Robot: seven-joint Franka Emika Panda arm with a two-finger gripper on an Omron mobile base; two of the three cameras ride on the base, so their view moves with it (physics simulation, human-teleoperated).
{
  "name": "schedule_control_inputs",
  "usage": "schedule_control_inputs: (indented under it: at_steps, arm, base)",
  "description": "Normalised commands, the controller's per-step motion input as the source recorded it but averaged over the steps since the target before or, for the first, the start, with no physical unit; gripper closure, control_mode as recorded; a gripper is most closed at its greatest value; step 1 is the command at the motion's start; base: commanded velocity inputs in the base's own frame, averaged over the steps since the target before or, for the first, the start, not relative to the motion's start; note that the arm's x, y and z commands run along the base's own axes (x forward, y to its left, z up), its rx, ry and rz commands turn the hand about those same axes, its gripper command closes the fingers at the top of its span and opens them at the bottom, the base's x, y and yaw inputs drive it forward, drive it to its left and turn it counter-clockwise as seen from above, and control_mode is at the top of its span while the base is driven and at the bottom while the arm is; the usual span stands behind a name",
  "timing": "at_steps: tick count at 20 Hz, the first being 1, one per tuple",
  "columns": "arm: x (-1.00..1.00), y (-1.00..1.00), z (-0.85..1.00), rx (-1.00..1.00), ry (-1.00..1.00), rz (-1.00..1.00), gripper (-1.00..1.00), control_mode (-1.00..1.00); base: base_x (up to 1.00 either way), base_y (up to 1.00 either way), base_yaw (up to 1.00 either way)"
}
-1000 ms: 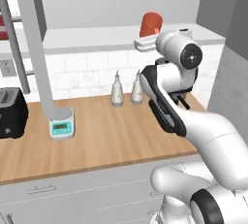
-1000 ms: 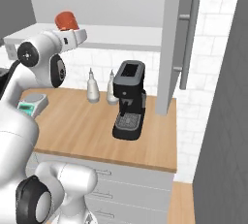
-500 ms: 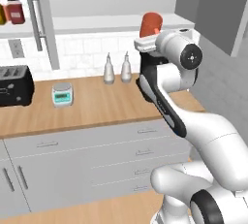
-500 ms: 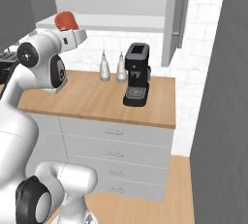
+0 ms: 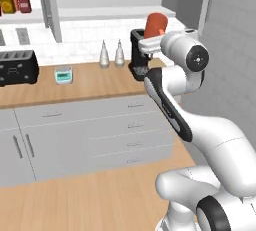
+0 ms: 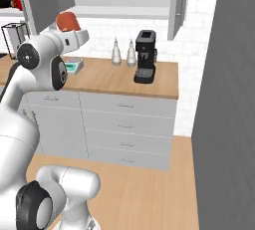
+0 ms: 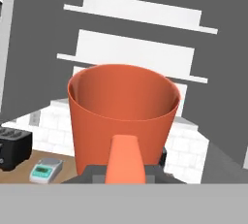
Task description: Gather all objects into one cabinet and sort the glasses and bowls to opposite sides.
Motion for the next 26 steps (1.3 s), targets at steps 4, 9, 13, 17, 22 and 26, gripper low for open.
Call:
schedule_control_inputs:
  at_steps: [4,9,13,17,22,26]
  arm:
    - [0.0,0.0,0.0,0.0,0.0,0.0,1.0,1.0]
    - [0.0,0.0,0.0,0.0,0.0,0.0,1.0,1.0]
    - [0.0,0.0,0.0,0.0,0.0,0.0,1.0,1.0]
    - [0.0,0.0,0.0,0.0,0.0,0.0,1.0,1.0]
    - [0.0,0.0,0.0,0.0,0.0,0.0,1.0,1.0]
    - [0.0,0.0,0.0,0.0,0.0,0.0,1.0,1.0]
  base:
    - [-0.86,0.22,-0.03]
    - [-0.63,0.65,-0.03]
    - [-0.32,0.97,-0.01]
    - [-0.04,1.0,0.0]
    - [0.0,0.98,0.0]
    - [0.0,0.86,0.0]
